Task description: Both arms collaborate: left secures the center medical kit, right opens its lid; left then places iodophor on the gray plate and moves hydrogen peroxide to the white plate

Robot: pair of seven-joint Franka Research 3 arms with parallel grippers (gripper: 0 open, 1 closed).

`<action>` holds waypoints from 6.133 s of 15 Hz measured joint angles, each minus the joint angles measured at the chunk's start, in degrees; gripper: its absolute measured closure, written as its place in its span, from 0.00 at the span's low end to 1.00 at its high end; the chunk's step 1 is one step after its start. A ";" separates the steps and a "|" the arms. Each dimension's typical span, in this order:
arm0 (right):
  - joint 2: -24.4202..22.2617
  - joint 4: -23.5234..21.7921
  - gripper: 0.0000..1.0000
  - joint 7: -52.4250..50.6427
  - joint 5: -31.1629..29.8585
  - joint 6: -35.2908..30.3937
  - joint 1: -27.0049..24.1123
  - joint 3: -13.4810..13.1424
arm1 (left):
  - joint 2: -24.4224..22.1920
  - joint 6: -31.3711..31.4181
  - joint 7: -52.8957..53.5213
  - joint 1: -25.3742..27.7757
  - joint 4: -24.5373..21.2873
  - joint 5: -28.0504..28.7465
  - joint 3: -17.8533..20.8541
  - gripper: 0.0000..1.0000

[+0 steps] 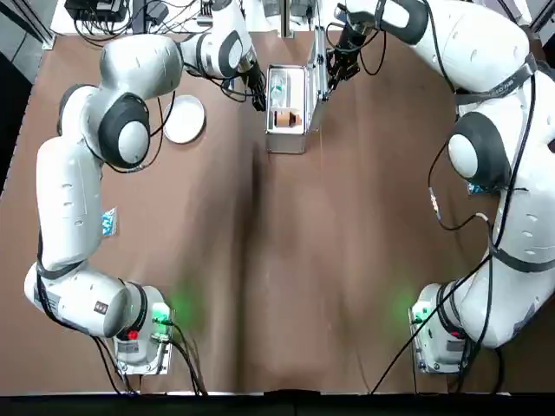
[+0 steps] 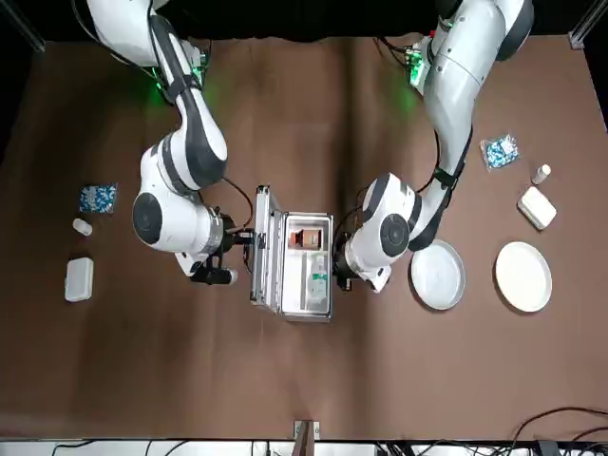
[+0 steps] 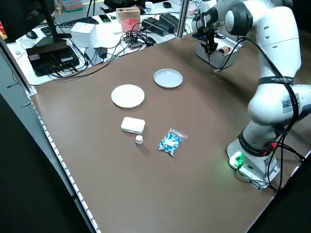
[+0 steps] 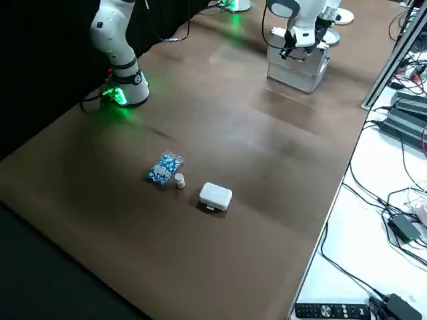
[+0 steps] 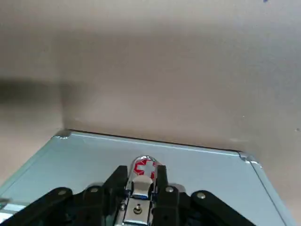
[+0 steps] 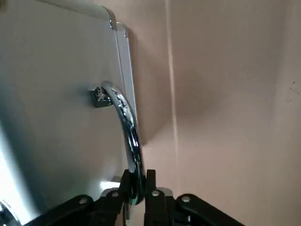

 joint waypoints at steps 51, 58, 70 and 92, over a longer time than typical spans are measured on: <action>-10.59 16.67 0.02 -11.42 -17.33 -18.09 -21.58 -3.23 | -2.96 0.57 -15.74 -17.34 4.42 13.63 5.47 0.01; -22.22 12.42 0.02 -11.59 -23.66 -24.15 -24.74 -2.15 | -1.83 0.65 -17.92 -17.87 4.86 13.63 5.55 0.14; -26.62 7.85 0.02 -11.60 -28.73 -21.20 -34.71 9.32 | -0.89 0.54 -20.24 -18.21 4.86 13.63 5.32 0.31; -26.61 4.20 0.02 -16.92 -29.76 -18.96 -34.74 10.61 | -0.31 0.50 -20.33 -19.04 5.31 13.63 5.41 0.49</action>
